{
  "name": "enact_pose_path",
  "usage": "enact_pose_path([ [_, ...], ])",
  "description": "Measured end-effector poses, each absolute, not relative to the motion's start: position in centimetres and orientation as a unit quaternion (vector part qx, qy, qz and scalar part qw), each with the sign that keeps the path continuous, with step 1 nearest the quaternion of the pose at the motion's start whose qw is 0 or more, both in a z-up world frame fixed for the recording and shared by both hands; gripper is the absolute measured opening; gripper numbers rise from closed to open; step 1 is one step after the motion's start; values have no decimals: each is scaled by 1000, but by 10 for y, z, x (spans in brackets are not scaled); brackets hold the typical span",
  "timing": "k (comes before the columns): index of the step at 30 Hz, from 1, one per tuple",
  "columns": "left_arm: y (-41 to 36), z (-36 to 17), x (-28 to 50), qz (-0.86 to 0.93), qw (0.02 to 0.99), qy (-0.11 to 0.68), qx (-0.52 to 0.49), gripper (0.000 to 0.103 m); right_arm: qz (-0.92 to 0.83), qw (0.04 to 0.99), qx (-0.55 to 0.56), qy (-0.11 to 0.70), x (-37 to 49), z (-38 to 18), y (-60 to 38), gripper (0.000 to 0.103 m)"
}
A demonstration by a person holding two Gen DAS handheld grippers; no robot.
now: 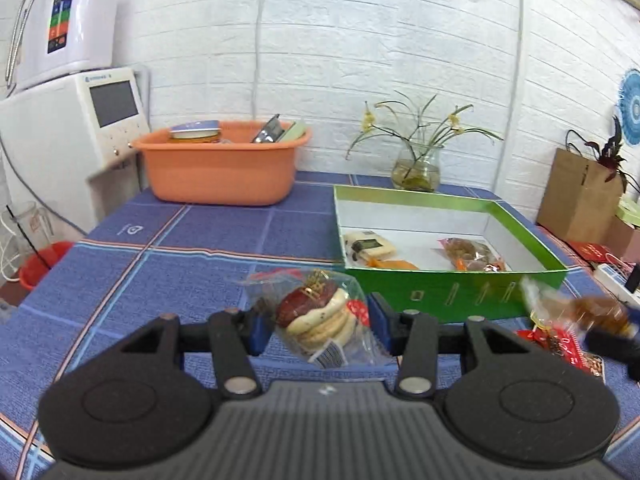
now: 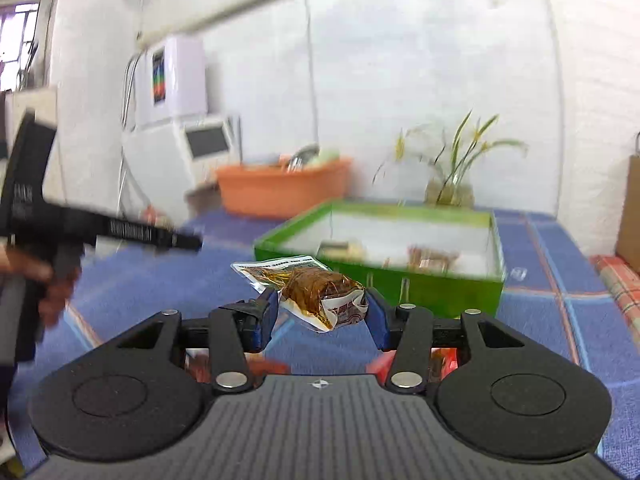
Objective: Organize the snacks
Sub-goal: 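Lower both bags into the green box and open both grippers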
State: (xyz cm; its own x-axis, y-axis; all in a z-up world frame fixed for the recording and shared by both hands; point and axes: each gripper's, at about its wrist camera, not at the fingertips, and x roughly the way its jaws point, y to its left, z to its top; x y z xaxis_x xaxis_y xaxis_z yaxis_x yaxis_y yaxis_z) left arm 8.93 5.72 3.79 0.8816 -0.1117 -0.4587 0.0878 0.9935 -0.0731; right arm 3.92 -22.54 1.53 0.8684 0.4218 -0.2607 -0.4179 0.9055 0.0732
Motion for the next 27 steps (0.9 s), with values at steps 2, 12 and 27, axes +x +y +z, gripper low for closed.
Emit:
enact_pose_path([
  [2, 56, 40, 95, -58, 968, 241, -31, 47, 203, 974, 8, 103, 39, 28, -222, 81],
  [12, 6, 75, 129, -88, 976, 200, 18, 47, 153, 987, 34, 36, 84, 61, -225, 81],
  [27, -41, 47, 219, -72, 974, 212, 16, 47, 121, 966, 183, 139, 180, 35, -258, 81],
])
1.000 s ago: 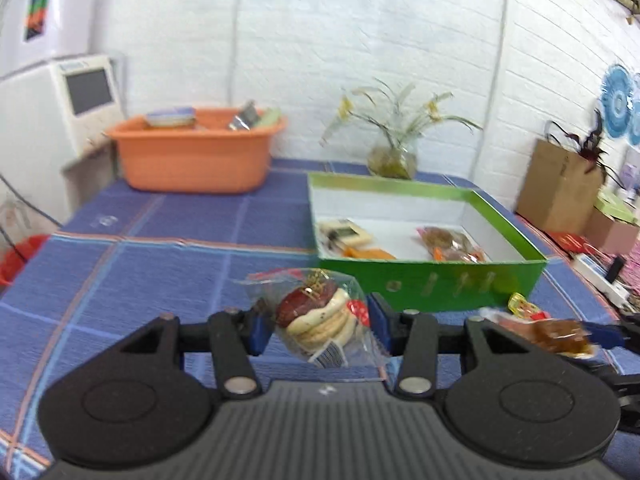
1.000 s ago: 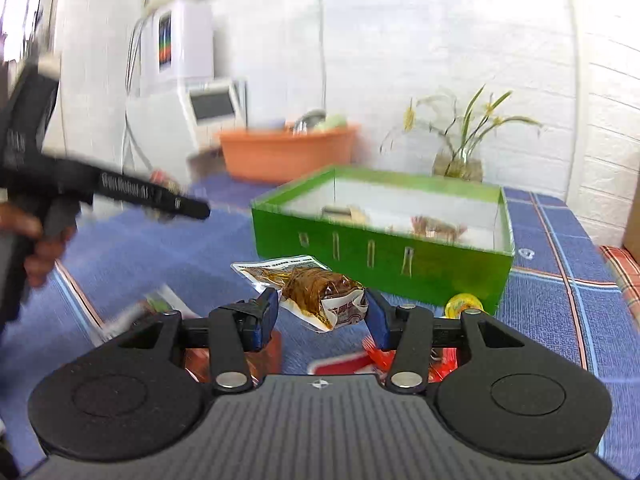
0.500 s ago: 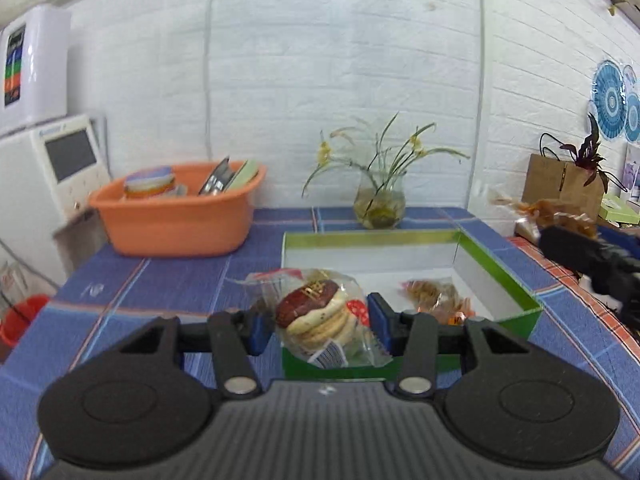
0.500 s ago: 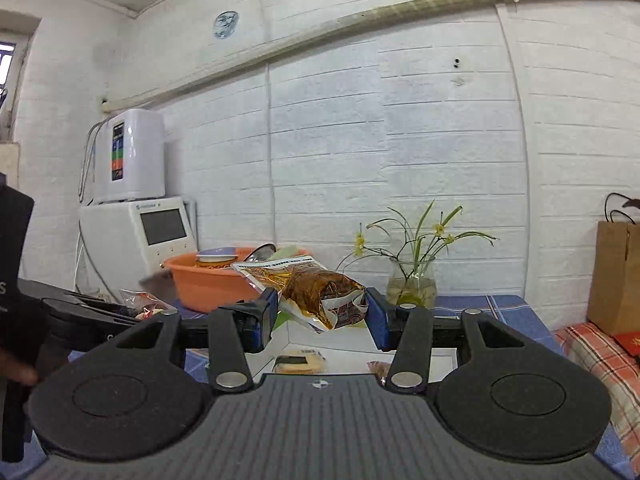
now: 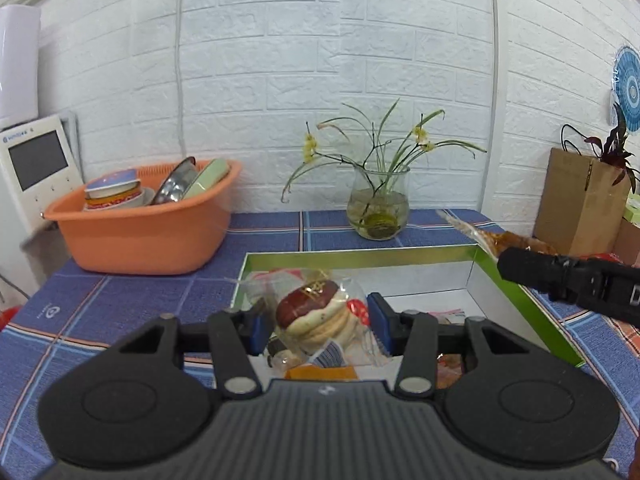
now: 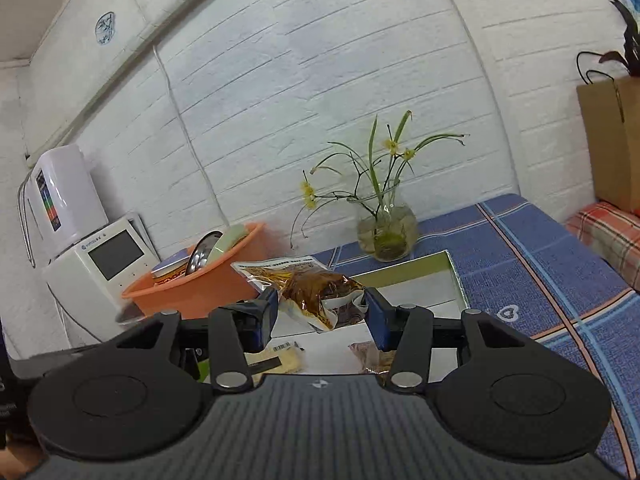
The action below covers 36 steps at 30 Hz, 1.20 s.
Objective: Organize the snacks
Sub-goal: 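Lower both bags into the green box and open both grippers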
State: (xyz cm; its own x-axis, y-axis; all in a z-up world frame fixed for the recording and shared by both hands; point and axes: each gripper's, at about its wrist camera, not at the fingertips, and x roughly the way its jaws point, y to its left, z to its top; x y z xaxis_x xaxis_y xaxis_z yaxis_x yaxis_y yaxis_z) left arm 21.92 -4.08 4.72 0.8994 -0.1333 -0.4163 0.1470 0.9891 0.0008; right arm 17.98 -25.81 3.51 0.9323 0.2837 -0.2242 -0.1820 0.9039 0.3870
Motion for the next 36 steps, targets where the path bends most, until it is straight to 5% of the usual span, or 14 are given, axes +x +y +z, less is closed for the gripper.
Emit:
enact_pose_path([
  [11, -43, 22, 237, -87, 968, 237, 8, 48, 49, 986, 65, 148, 190, 11, -251, 82],
  [36, -36, 9, 251, -64, 965, 251, 22, 52, 48, 981, 52, 181, 200, -4, -249, 85],
])
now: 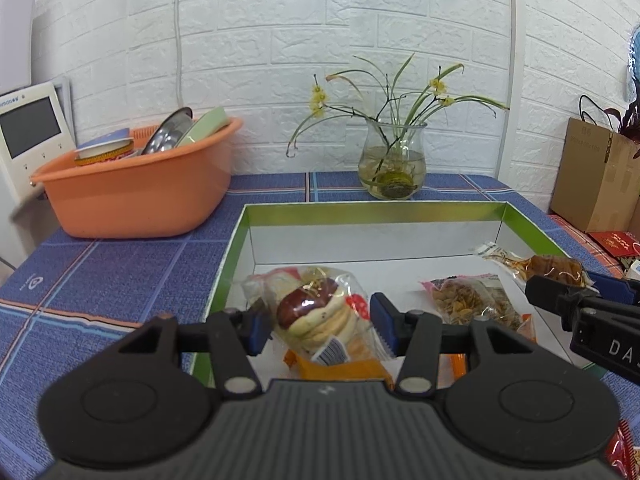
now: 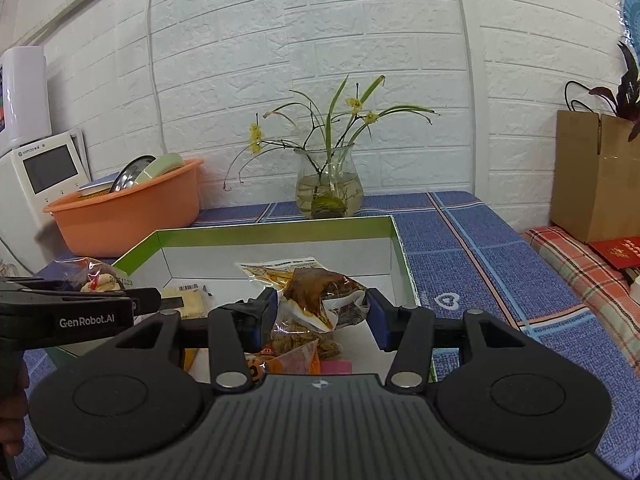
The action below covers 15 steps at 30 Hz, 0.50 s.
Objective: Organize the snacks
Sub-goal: 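Lower both bags into the green box and open both grippers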
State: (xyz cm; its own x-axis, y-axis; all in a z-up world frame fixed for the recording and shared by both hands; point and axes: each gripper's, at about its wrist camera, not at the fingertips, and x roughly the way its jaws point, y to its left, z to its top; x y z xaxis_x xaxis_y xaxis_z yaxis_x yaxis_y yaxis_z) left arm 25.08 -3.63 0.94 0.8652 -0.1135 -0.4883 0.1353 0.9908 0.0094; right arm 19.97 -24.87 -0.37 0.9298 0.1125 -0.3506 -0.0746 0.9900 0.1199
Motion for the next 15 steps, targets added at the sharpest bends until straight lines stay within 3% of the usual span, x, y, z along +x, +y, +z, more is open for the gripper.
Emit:
enact_pose_path([
  [3, -37, 10, 251, -63, 966, 250, 27, 58, 52, 980, 61, 184, 201, -5, -252, 84],
  [6, -37, 11, 250, -60, 966, 248, 29, 61, 57, 977, 86, 187, 201, -3, -258, 94],
  [15, -24, 25, 244, -44, 969, 242, 14, 73, 73, 981, 80, 163, 185, 17, -266, 99],
])
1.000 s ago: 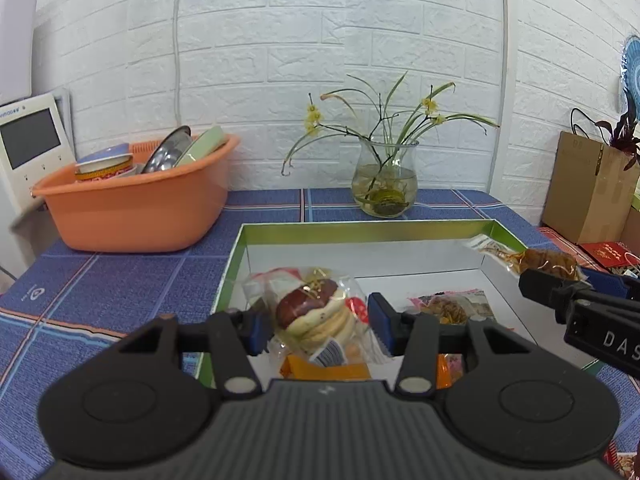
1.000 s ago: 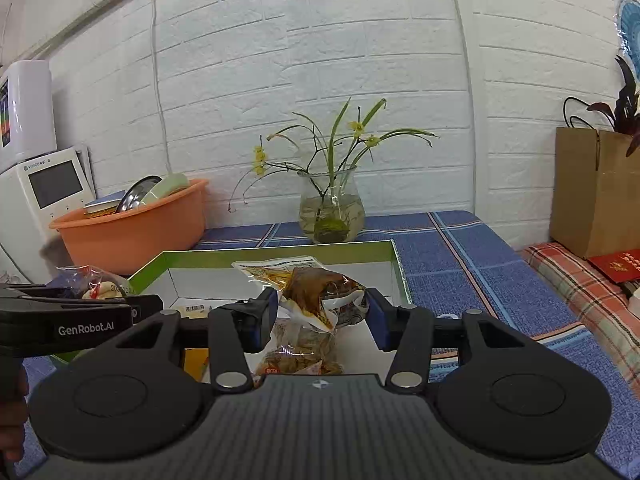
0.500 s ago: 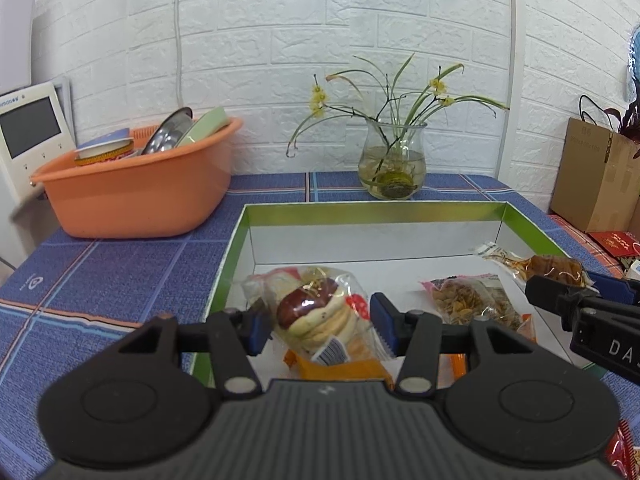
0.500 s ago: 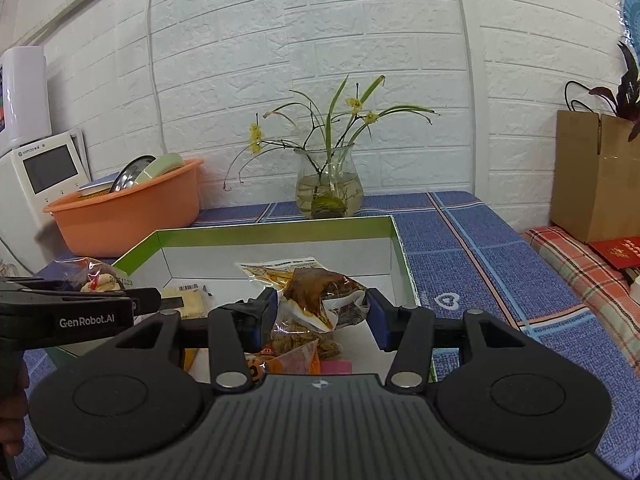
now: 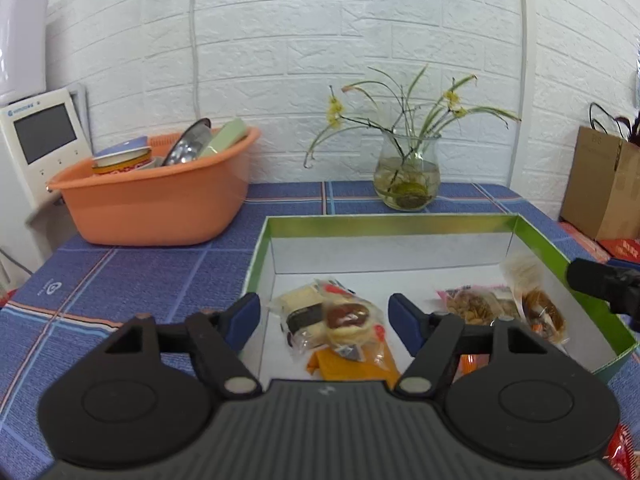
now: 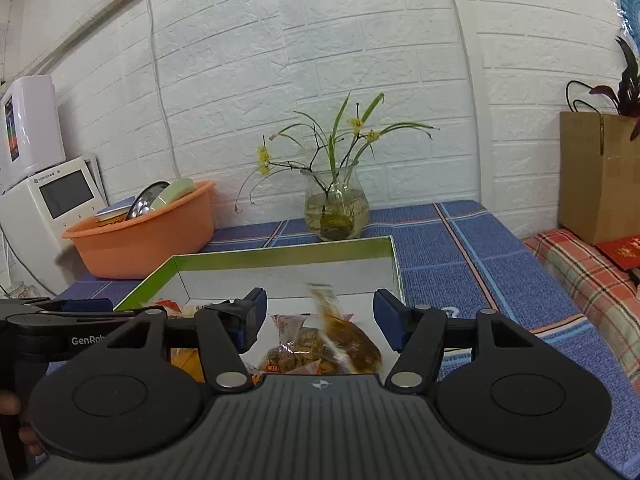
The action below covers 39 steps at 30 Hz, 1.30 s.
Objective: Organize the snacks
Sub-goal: 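Lower both bags into the green box and open both grippers, then reach both tools back to the remaining snacks on the tablecloth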
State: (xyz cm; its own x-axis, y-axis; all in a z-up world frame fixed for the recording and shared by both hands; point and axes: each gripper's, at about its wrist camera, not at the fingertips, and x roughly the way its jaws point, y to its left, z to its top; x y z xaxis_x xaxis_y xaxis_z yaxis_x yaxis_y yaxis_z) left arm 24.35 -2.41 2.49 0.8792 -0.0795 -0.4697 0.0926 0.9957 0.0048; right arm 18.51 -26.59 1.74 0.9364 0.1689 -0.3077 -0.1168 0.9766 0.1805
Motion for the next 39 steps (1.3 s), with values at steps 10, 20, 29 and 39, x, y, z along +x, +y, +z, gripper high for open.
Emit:
enact_pose_path([
  [10, 4, 55, 221, -46, 979, 200, 7, 102, 98, 986, 64, 116, 156, 50, -277, 102],
  [20, 40, 71, 159, -51, 980, 191, 35, 103, 133, 972, 62, 184, 118, 26, -272, 103],
  [29, 54, 22, 79, -118, 965, 233, -3, 103, 114, 963, 36, 242, 89, -11, -272, 103],
  [39, 11, -17, 54, -157, 938, 282, 127, 103, 80, 958, 54, 270, 90, -25, -275, 103],
])
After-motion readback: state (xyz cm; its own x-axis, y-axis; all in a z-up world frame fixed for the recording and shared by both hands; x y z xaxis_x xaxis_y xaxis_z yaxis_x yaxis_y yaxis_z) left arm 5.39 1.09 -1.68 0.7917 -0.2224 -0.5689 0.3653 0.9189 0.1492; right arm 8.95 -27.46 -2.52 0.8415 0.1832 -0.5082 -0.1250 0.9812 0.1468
